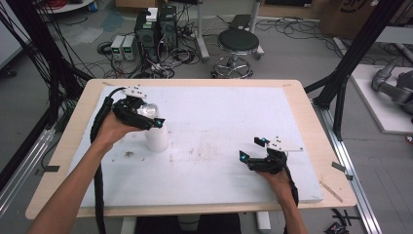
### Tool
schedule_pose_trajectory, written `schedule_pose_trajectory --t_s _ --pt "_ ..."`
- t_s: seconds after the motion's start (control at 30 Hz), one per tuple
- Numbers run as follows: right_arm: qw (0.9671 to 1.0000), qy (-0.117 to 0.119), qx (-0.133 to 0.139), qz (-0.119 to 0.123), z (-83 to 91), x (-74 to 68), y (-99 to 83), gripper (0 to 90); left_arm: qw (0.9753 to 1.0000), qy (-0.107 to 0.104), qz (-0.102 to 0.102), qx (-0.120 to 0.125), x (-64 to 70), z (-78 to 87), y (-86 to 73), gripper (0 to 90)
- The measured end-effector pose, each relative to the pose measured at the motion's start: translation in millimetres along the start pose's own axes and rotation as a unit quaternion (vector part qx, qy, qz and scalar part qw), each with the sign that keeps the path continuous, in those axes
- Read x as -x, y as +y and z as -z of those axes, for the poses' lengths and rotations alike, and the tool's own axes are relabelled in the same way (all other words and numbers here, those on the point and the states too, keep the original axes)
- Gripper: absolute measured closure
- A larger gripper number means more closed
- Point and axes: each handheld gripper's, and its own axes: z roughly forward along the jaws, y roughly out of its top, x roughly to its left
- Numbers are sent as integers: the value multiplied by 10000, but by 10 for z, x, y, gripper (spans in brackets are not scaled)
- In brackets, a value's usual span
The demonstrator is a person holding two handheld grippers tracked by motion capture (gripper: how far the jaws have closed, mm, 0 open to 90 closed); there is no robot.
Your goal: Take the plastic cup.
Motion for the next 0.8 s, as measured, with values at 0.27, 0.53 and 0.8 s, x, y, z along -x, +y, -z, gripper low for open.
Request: schedule_pose_trajectory --t_s 0.27,0.53,0.8 --pt "10000 -7 -3 -3 0 -2 1 146 10000 -13 8 11 6 11 3 345" --pt "10000 0 -11 -12 -1 -1 1 146 10000 3 29 0 11 18 4 364" --pt "10000 1 -15 -14 -1 -1 1 146 10000 5 29 -15 24 42 75 365"
